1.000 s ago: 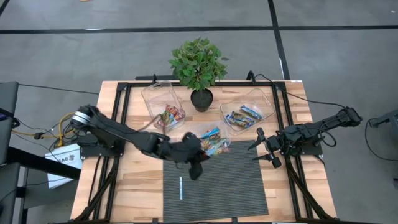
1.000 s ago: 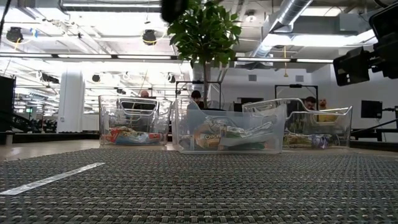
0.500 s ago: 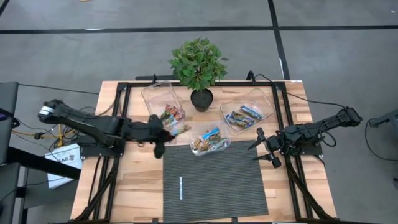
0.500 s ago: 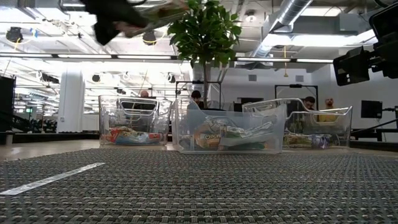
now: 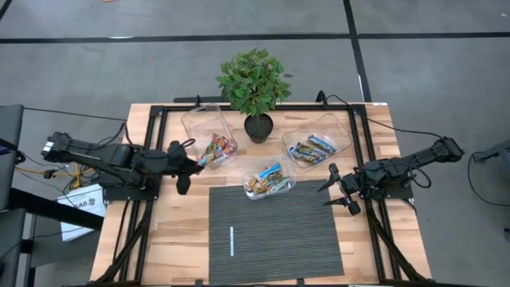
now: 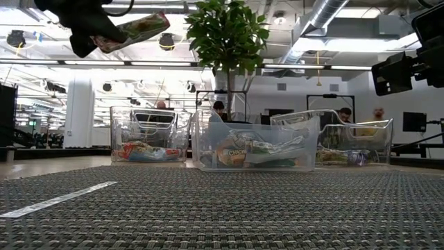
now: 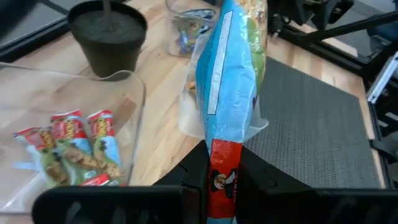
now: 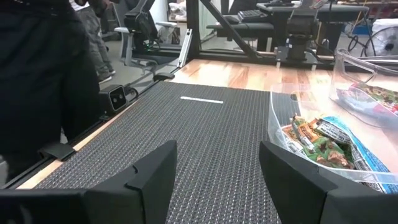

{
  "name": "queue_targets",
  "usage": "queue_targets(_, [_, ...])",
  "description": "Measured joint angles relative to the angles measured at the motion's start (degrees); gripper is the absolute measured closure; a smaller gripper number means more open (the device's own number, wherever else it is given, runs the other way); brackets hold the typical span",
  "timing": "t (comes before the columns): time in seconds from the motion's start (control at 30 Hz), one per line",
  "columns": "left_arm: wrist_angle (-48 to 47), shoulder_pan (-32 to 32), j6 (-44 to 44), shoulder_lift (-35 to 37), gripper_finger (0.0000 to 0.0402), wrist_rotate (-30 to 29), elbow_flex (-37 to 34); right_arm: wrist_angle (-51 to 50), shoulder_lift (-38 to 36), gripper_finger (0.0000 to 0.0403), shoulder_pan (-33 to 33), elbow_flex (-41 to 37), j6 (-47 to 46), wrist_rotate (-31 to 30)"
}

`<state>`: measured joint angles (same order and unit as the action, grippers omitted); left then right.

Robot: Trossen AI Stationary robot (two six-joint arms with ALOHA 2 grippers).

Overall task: Pick and place Granola Bars by type
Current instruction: Put the red granola bar into the left transparent bin

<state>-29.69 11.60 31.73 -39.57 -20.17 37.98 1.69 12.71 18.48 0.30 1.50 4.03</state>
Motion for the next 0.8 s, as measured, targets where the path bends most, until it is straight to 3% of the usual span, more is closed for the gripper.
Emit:
queue_targets(0.4, [-0.6, -1.8, 1.3, -1.6, 0.0363, -3.1, 0.0, 0.0, 0.0, 0.0182, 0.0, 0.0, 0.0, 0.0])
queue_targets(0.8, [-0.9, -19.9, 0.5, -8.7, 0.0363, -3.2, 0.0, 0.0, 0.0, 0.0182, 0.0, 0.0, 0.0, 0.0])
